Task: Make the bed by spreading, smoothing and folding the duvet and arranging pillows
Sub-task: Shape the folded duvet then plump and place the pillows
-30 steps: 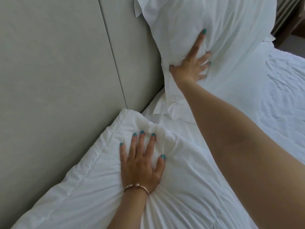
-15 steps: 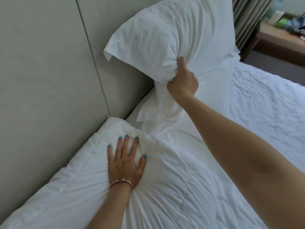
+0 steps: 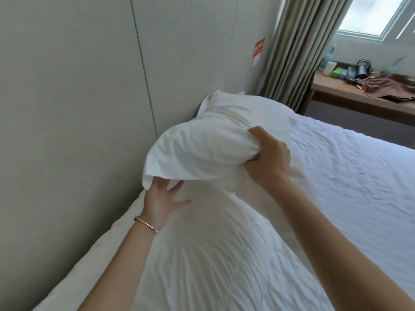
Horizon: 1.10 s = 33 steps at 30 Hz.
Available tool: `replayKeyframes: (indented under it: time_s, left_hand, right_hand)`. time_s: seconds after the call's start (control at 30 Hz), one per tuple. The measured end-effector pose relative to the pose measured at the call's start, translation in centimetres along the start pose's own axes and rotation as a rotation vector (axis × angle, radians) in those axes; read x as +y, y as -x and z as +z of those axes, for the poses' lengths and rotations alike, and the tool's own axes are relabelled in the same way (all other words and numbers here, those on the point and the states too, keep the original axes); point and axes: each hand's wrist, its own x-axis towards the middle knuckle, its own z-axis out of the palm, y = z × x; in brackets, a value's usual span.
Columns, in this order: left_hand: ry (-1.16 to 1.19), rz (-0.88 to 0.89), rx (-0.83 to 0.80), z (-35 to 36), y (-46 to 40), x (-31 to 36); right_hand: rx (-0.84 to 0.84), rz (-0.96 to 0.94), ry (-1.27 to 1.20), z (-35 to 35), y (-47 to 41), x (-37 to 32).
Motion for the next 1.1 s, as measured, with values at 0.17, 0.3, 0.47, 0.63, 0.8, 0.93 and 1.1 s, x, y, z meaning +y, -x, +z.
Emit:
replayKeyframes:
  time_s: [0.17, 0.3, 0.47, 0.63, 0.8, 0.93, 1.1]
  left_hand:
    - [0.223, 0.013, -0.206, 4.0, 10.8, 7.0]
    - [-0.031, 0.123, 0.019, 1.2, 18.0, 6.1]
    - [-0.658, 0.283, 0.303, -5.1, 21.3, 1.0]
    - [-1.142, 0.167, 0.561, -7.6, 21.9, -2.6]
    - [-1.735, 0.376, 0.299, -3.5, 21.1, -1.5]
    - [-1.784, -0.191, 0.084, -4.4, 19.5, -2.1]
    - [-1.819, -0.366, -0.069, -4.9, 16.8, -0.3]
  right_hand:
    - [0.057, -0.251, -0.093, -4.3, 8.1, -4.6]
    - [0.105, -0.347, -0.112, -6.5, 15.8, -7.7]
    - [-0.382, -0.279, 0.0, -3.9, 24.2, -8.4]
    - [-0.716, -0.138, 0.173, -1.0, 28.5, -5.4]
    - [-0.821, -0.023, -0.177, -2.1, 28.3, -5.7]
    - [-0.508, 0.191, -0.352, -2.8, 26.3, -4.3]
    - [-0.293, 0.757, -0.237, -2.7, 22.1, 0.8]
